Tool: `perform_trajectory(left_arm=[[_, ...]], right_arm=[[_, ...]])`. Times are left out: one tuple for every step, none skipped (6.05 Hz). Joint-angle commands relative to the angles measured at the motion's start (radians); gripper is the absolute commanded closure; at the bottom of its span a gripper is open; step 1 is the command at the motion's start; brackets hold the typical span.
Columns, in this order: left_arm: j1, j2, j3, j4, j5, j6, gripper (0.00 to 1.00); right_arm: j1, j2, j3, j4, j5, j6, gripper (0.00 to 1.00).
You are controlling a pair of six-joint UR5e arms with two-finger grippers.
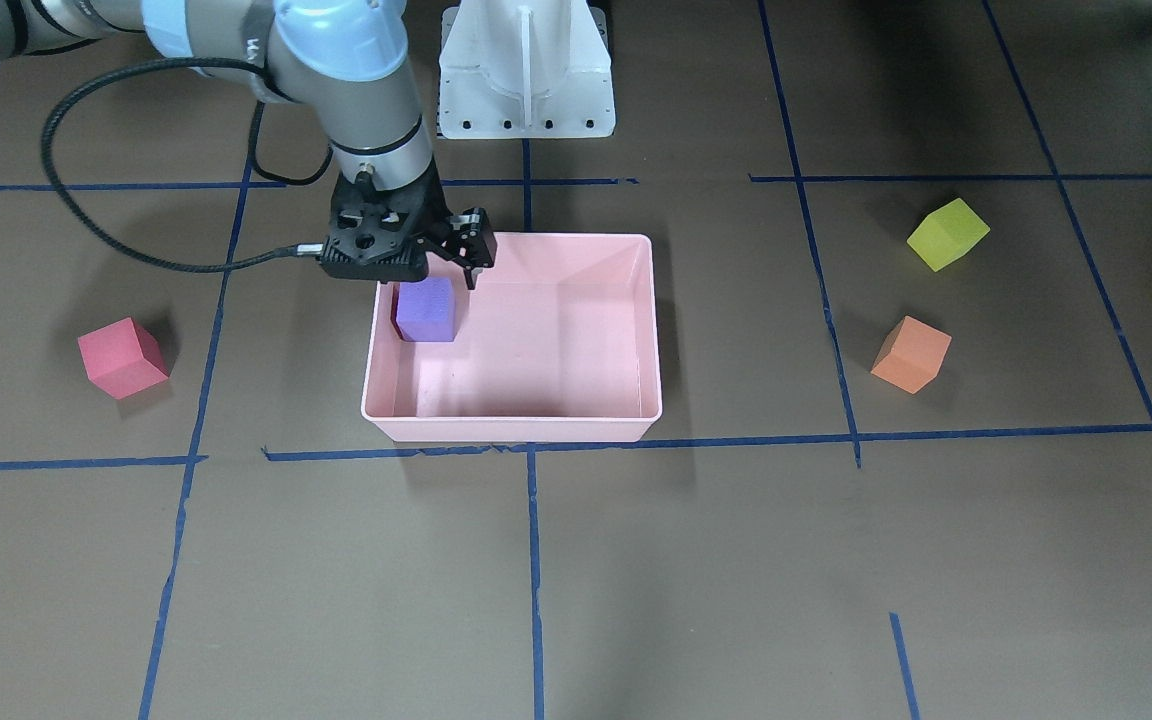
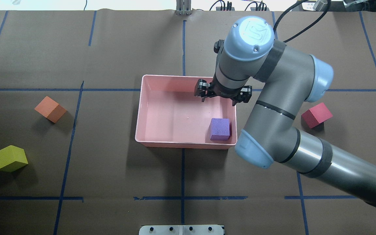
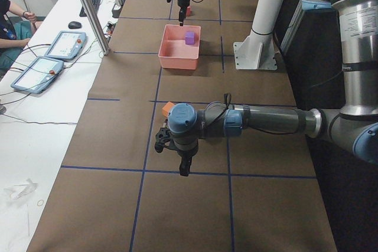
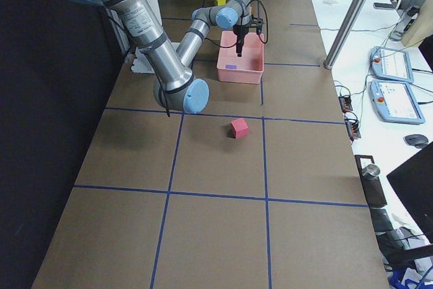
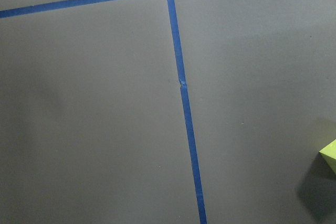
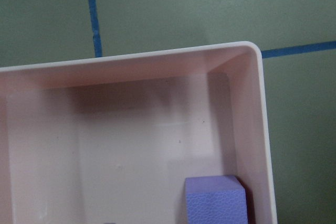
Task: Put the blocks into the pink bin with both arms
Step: 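Carry the purple cube into the pink bin and release it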
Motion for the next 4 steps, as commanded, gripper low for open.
perform_trajectory(left_arm=[[0.013, -0.018, -0.013, -0.003, 0.005, 0.002, 0.0], [0.019, -0.132, 0.01, -0.065, 0.009, -0.006, 0.0], [0.025, -0.173, 0.013, -0.103, -0.001, -0.011, 0.0], [0.055, -0.202, 0.007, -0.123, -0.001, -0.079, 0.0]], right_arm=[[0.094, -0.05, 0.0, 0.006, 0.055, -0.203, 0.0], [0.172, -0.093, 0.004, 0.006, 0.133, -0.318, 0.0], [0.232, -0.161, 0.026, 0.006, 0.157, -0.457, 0.0], [0.304, -0.235, 0.031, 0.007, 0.2, -0.61, 0.0]])
